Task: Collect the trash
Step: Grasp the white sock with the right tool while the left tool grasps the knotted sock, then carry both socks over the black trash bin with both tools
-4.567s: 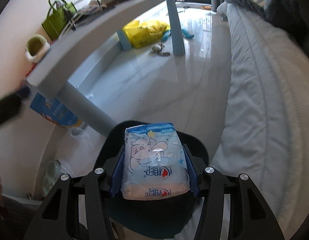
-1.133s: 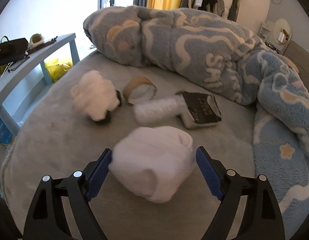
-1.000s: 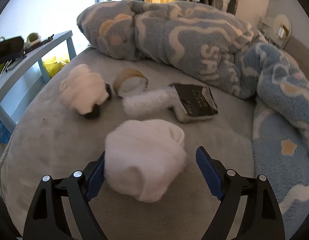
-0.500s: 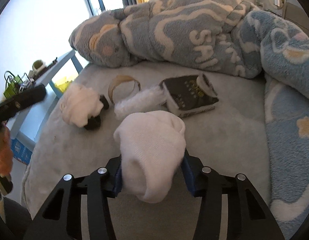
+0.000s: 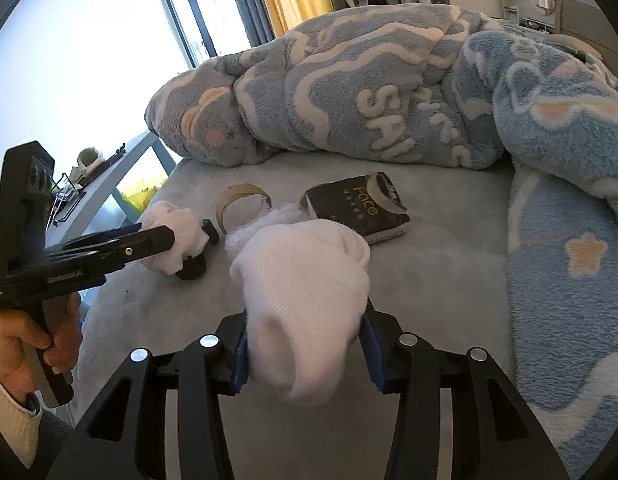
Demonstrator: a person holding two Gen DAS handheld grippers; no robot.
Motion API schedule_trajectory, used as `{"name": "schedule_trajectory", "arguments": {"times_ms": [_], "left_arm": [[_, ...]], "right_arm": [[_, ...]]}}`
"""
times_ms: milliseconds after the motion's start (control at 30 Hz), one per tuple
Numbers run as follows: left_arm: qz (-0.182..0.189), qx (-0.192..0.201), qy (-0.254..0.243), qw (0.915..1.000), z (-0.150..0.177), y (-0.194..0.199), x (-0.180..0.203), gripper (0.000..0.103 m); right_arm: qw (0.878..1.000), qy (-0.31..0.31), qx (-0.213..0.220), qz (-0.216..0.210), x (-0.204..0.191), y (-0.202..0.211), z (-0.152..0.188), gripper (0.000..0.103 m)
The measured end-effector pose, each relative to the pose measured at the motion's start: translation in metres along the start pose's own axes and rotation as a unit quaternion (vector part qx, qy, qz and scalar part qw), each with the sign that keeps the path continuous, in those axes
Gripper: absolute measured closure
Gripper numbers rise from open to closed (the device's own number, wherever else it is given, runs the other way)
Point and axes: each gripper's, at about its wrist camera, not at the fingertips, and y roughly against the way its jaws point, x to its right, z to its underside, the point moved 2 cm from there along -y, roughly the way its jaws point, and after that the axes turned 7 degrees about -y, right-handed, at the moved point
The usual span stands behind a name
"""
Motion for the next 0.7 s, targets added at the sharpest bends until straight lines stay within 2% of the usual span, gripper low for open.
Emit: {"name": "schedule_trajectory", "arguments": {"times_ms": [67, 133, 233, 500, 700], "left_arm": [[0.002, -0.003, -0.002, 1.0, 0.001, -0.002, 0.002, 0.044], [0.004, -0.003, -0.003, 1.0, 0.001, -0.004, 0.003, 0.055], [0.004, 0.0, -0.001, 1.0, 0.001, -0.002, 0.003, 0.06], [0.028, 0.026, 0.02, 0.9991, -0.005, 0.019, -0.003, 0.061], [0.021, 0.037, 0.022, 0.9989, -0.005, 0.035, -0.01, 0.061]], "right_arm": [[1.0, -0.003, 0.0, 0.001, 0.003, 0.002, 0.0, 0.057], [1.0, -0.004, 0.002, 0.001, 0.004, 0.004, 0.0, 0.057], [1.0, -0.006, 0.005, 0.0, 0.003, 0.006, -0.002, 0.057], [1.0, -0.001, 0.015, -0.005, -0.009, 0.012, -0.006, 0.057], [1.0, 0.004, 0.018, -0.009, -0.023, 0.012, -0.009, 0.057]]}}
